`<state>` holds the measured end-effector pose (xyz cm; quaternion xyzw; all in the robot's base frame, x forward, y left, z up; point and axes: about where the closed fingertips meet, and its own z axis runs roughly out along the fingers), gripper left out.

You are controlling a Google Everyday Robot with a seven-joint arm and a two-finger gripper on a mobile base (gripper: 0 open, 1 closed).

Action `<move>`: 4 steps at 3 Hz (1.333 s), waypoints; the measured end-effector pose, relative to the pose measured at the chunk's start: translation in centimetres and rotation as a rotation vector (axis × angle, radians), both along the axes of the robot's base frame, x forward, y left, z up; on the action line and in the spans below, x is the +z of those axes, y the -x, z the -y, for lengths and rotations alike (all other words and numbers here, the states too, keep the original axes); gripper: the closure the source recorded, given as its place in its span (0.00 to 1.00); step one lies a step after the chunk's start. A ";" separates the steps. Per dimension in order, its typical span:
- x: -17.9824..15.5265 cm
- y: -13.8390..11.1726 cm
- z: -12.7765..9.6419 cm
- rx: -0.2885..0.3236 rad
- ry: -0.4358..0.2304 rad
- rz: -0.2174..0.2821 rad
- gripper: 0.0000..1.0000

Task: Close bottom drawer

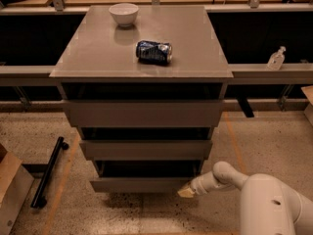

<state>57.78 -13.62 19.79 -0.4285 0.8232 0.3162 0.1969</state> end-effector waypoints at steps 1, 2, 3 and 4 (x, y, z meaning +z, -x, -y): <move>-0.3 -0.1 -0.2 -0.008 -0.012 -0.002 1.00; -0.6 -2.3 0.0 -0.027 -0.030 0.054 1.00; -1.0 -5.7 0.4 -0.049 -0.019 0.132 1.00; -1.0 -5.7 0.4 -0.049 -0.019 0.132 1.00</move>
Offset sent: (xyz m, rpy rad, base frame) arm 0.0903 -0.0114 -0.0101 0.0761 -0.2277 -0.0854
